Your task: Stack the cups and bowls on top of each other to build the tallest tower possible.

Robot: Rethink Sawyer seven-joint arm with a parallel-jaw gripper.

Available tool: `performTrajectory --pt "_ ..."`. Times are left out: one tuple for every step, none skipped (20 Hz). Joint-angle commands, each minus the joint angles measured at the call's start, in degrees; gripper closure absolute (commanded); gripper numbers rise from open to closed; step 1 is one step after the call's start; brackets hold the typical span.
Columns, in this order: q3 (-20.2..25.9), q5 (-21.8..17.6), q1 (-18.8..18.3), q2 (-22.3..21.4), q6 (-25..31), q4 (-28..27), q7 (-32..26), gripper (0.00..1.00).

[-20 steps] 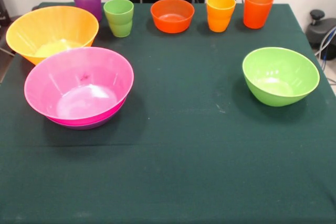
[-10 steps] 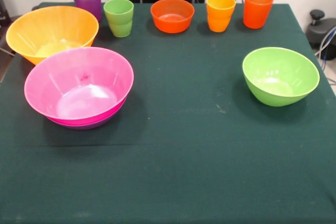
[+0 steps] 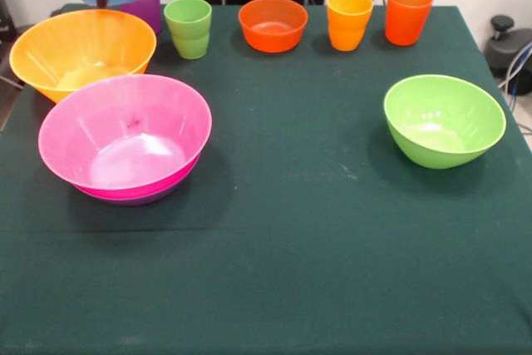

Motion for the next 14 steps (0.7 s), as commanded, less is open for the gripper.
performTrajectory --pt "7.3 -2.8 -0.4 0.9 10.1 -8.4 -20.5 1.0" --pt "6.9 -2.8 -0.1 1.2 10.3 -9.1 -19.8 1.0" --pt "6.9 -2.7 0.0 1.7 10.6 -9.9 -19.6 1.0" --pt "6.6 -2.6 0.2 2.3 10.8 -10.9 -19.2 1.0" --pt "6.2 -2.6 0.6 2.8 10.9 -11.8 -18.7 1.0" --pt "6.0 -2.4 1.0 3.3 10.9 -12.2 -18.1 1.0" --pt "5.7 -2.2 1.4 3.7 11.1 -12.9 -17.5 1.0" --pt "5.4 -2.0 2.1 4.1 10.9 -13.1 -16.7 1.0" --pt "5.0 -1.9 2.7 4.4 10.7 -13.3 -15.9 1.0" --pt "4.8 -1.7 3.1 4.8 10.8 -13.9 -15.5 1.0" --pt "5.0 -1.2 3.2 5.2 11.4 -14.7 -15.6 1.0" --pt "4.9 -1.0 3.5 5.6 12.0 -15.6 -15.5 1.0" --pt "5.0 -0.5 3.6 6.0 12.6 -16.4 -15.4 1.0" --pt "4.8 -0.3 4.1 6.3 13.2 -17.3 -15.0 1.0"
